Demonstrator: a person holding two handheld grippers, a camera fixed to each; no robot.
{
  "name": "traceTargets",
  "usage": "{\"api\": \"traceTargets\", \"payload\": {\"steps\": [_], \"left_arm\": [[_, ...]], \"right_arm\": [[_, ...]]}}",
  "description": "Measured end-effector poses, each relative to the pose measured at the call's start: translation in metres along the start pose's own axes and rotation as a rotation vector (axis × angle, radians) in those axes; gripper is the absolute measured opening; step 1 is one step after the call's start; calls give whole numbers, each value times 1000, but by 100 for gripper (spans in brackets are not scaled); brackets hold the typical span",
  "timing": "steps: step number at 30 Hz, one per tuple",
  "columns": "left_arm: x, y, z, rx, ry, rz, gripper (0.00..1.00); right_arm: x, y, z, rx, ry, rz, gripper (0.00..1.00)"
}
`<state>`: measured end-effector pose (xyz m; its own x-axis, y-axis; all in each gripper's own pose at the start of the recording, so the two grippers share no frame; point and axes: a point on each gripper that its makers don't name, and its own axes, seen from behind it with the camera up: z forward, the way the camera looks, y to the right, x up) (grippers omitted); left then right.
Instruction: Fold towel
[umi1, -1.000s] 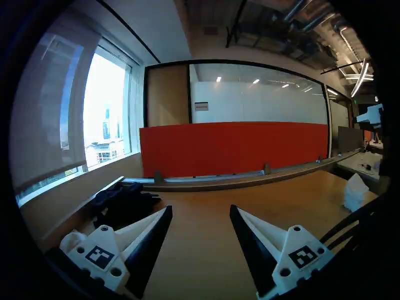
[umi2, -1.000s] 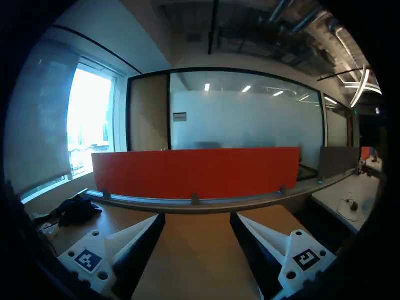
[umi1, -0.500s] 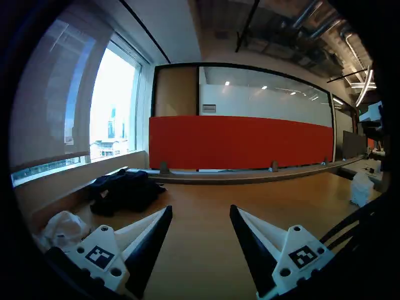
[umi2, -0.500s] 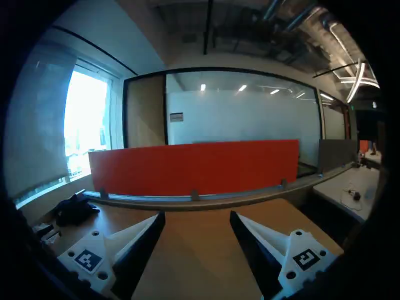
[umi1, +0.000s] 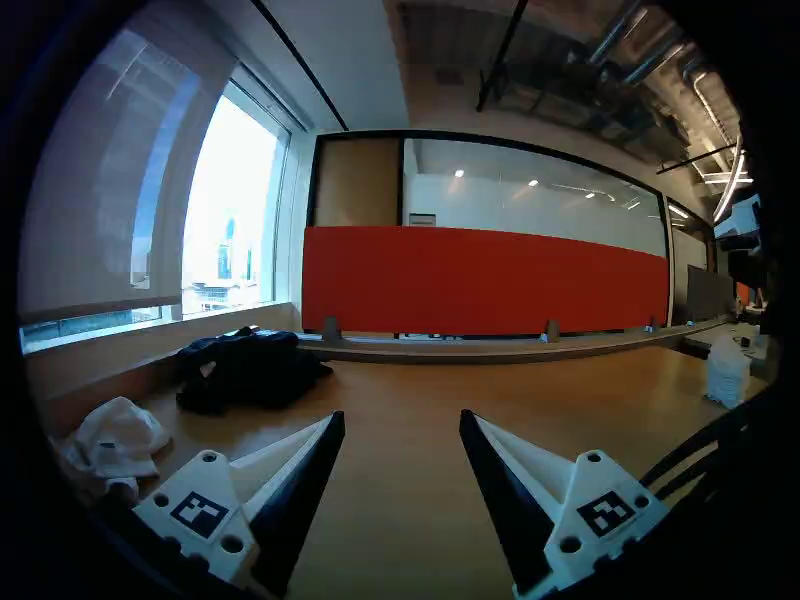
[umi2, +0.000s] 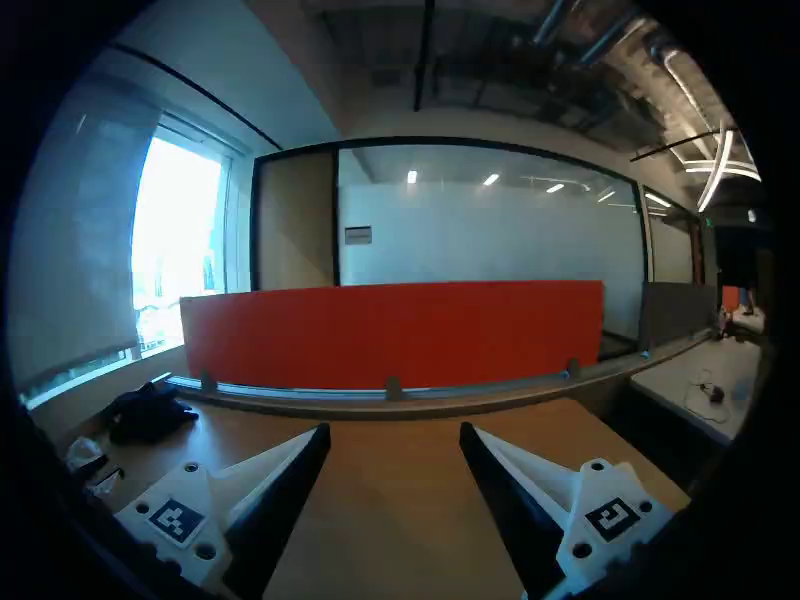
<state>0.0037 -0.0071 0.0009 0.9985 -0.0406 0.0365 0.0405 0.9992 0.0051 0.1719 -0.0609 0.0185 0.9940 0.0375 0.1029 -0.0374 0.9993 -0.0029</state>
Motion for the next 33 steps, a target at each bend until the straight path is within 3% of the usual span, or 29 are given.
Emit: {"api": "traceTargets", "payload": {"steps": [5,17,33], "left_arm": [[-5,-3,-2,9,7,-13,85],[-4,-2,2,16,30,33,85],[-4,-2,1,23,37,39,85]], "right_arm": [[-3,-2,-1,4,-1,-1,100],[-9,0,-3,-1,-9,11,100],[-10,16,-2,-12,10,25,100]]}}
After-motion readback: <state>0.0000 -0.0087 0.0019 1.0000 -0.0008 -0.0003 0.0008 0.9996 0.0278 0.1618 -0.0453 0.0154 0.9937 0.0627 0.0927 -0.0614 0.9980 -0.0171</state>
